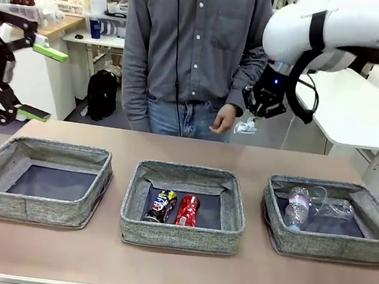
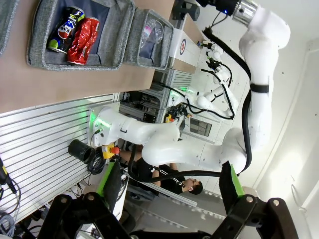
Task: Sort the waste into the appropriate baskets.
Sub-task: Pick up the waste item pointed out by the person.
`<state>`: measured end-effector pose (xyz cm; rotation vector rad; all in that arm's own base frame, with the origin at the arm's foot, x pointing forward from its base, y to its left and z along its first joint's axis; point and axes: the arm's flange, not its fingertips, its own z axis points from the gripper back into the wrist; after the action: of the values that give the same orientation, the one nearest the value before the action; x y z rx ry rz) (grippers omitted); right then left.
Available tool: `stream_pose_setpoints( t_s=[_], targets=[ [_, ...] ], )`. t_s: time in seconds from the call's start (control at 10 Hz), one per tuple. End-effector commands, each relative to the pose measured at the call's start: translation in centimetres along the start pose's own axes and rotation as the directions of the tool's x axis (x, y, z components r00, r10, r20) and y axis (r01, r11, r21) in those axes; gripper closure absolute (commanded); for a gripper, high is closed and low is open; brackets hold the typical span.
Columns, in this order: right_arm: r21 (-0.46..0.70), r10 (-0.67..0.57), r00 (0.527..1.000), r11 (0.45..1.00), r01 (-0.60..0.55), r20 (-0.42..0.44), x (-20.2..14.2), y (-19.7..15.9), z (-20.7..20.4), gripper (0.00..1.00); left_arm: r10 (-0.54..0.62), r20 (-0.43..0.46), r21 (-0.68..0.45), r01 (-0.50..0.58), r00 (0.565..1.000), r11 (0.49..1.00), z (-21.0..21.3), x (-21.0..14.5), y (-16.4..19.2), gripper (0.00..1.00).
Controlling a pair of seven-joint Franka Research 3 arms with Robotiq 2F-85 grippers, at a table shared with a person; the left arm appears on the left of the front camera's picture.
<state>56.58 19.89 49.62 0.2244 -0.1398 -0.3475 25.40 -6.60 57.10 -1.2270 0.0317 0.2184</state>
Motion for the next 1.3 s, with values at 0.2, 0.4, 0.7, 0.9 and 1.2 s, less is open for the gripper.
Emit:
stream_pose_setpoints(
  t_s=[0.2,0.4,0.7,0.9,1.2],
  targets=[
    [0.008,0.002,1.0,1.0,-0.002,0.003,-2.3,0.1,0.7,1.0,-0.02,-0.004,-0.016,0.02,1.0,1.0,-0.3,-0.2,0.3,0.0],
    [0.008,0.002,1.0,1.0,-0.002,0.003,-2.3,0.1,0.7,1.0,-0.02,-0.004,-0.016,0.02,1.0,1.0,-0.3,-0.2,0.3,0.0],
    [0.009,-0.005,0.999,1.0,0.005,0.049,-5.5,5.3,5.6,0.98,-0.02,-0.004,-0.016,0.02,1.0,1.0,-0.3,-0.2,0.3,0.0],
    [-0.058,0.042,0.996,0.998,-0.037,0.078,-8.8,10.6,11.0,0.98,-0.02,-0.004,-0.016,0.02,1.0,1.0,-0.3,-0.2,0.3,0.0],
    [-0.102,-0.017,0.989,0.994,0.032,0.145,-13.0,16.1,18.2,0.98,-0.02,-0.004,-0.016,0.02,1.0,1.0,-0.3,-0.2,0.3,0.0]
  ],
)
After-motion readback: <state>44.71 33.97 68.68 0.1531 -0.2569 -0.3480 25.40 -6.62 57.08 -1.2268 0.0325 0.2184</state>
